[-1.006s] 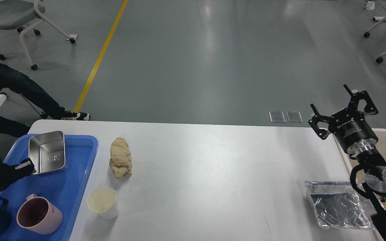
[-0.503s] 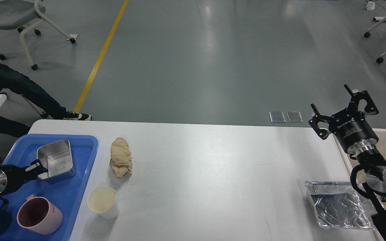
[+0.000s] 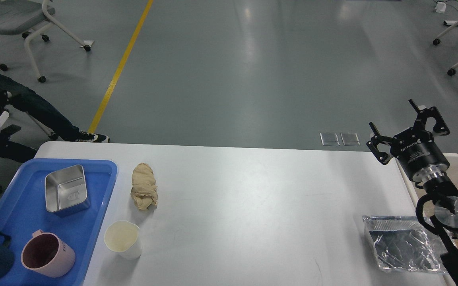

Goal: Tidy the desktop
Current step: 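Release the box and retract the left gripper above the tray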

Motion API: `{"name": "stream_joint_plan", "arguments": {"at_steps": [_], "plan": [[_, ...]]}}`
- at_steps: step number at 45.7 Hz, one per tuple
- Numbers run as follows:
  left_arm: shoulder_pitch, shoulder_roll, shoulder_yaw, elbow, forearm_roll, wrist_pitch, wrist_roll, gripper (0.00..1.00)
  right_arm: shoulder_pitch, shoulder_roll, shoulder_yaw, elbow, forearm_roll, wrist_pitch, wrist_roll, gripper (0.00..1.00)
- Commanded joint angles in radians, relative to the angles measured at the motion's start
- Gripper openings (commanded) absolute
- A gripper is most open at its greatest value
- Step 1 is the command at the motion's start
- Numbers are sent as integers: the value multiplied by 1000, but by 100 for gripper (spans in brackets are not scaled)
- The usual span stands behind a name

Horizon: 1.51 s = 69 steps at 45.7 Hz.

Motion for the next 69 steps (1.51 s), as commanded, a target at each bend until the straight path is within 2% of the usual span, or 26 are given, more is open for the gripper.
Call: {"name": "stream_joint_plan", "arguments": {"at_steps": [1, 5, 12, 17, 21, 28, 37, 44, 50, 54, 58, 69], "plan": [[51, -22, -95, -64, -144, 46, -4, 95, -1, -1, -1, 8, 0, -3, 0, 100], [100, -50, -170, -122, -227, 83, -11, 95, -1, -1, -1, 8, -1, -12, 0, 100], [216, -139, -366, -217, -253, 98, -60, 95, 2, -16, -3, 8, -1, -20, -2, 100], [304, -222, -522, -269, -252, 132, -62, 95, 2, -48, -8, 8, -1, -23, -3, 100], [353, -263, -589, -332, -252, 175, -62, 95, 2, -79, -14, 8, -6, -27, -3, 100], [407, -314, -630, -417, -252, 237, -62, 95, 8, -152, -87, 29, -125, -29, -3, 100], [440, -439, -713, -421, -252, 243, -65, 96, 36, -261, -124, 96, -393, -15, 0, 100], [479, -515, -731, -440, -252, 246, -65, 96, 44, -399, -124, 129, -561, 17, 3, 100], [509, -533, -736, -440, -250, 246, -65, 96, 27, -520, -127, 152, -624, 62, -2, 100], [528, -532, -750, -440, -250, 241, -65, 96, 25, -562, -127, 178, -648, 71, -2, 100], [531, -533, -757, -435, -250, 237, -65, 96, 24, -599, -129, 193, -656, 124, 0, 100], [549, -587, -774, -429, -246, 235, -66, 96, -8, -812, -221, 279, -848, 141, 4, 100]]}}
